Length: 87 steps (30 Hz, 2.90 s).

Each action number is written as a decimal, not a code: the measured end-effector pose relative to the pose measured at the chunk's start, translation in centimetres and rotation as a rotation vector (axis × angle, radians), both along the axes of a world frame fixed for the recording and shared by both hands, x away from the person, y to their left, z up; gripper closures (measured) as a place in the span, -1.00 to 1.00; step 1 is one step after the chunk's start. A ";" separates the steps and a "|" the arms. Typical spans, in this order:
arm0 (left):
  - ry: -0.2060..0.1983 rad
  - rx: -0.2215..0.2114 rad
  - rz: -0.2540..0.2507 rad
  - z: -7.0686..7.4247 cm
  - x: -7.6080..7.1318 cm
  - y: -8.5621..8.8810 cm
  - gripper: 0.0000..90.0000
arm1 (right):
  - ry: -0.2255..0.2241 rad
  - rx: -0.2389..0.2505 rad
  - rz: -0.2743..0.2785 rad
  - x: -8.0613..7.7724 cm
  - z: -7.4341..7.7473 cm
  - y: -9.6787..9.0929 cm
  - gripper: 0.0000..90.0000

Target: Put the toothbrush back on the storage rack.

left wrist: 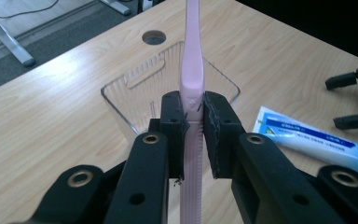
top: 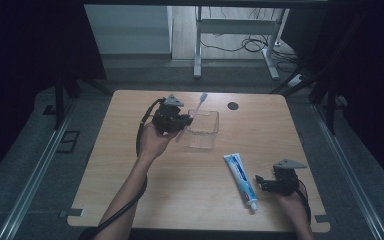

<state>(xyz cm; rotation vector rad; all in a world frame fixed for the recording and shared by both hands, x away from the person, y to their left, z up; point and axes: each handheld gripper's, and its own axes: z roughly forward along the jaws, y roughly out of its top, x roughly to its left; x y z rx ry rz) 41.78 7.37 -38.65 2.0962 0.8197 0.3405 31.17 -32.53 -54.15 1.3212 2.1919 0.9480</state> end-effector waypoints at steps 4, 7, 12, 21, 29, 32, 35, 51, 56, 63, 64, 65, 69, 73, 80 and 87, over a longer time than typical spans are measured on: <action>-0.008 -0.007 0.003 0.2 0.7 -0.6 0.75 | 0.000 -0.001 0.004 0.0 0.0 0.0 -0.68; -0.011 -0.015 0.008 0.2 1.1 -0.9 0.75 | 0.000 -0.001 0.007 0.1 0.0 0.0 -0.68; -0.023 -0.021 0.011 0.2 1.8 -1.6 0.75 | 0.001 0.000 0.008 0.1 0.0 0.0 -0.68; -0.027 -0.037 0.019 -0.2 2.6 -3.0 0.75 | 0.001 -0.001 0.011 0.1 0.0 0.1 -0.68; -0.041 -0.043 0.033 -0.7 3.4 -4.1 0.75 | 0.003 0.002 0.011 0.1 0.0 0.1 -0.68; -0.040 -0.049 0.035 -0.8 3.8 -4.4 0.75 | 0.004 0.001 0.013 0.1 0.0 0.1 -0.68; -0.040 -0.048 0.036 -1.0 4.1 -4.7 0.75 | 0.003 0.001 0.013 0.1 0.0 0.1 -0.68; -0.025 -0.017 0.044 -3.9 5.1 -6.0 0.75 | 0.002 0.001 0.013 0.1 0.0 0.1 -0.68; -0.020 0.010 0.039 -4.8 5.1 -6.3 0.75 | 0.002 0.001 0.013 0.1 0.0 0.1 -0.68; -0.009 0.037 0.037 -6.0 5.1 -6.6 0.75 | 0.003 0.001 0.014 0.1 0.0 0.1 -0.68; -0.009 0.042 0.037 -6.2 5.1 -6.7 0.75 | 0.003 0.001 0.013 0.1 0.0 0.1 -0.68; -0.006 0.044 0.037 -6.3 5.1 -6.7 0.75 | 0.002 0.001 0.014 0.1 0.0 0.1 -0.68; -0.002 0.060 0.035 -6.8 5.2 -6.8 0.75 | 0.002 0.001 0.015 0.1 0.0 0.1 -0.68; -0.006 0.082 0.030 -7.0 5.1 -7.0 0.75 | 0.003 0.001 0.014 0.1 0.0 0.1 -0.68; -0.026 0.144 0.023 -7.2 4.9 -7.7 0.73 | 0.002 0.000 0.014 0.1 0.0 0.1 -0.68; -0.035 0.198 0.015 -7.3 4.8 -8.1 0.73 | 0.003 0.001 0.014 0.1 0.0 0.1 -0.68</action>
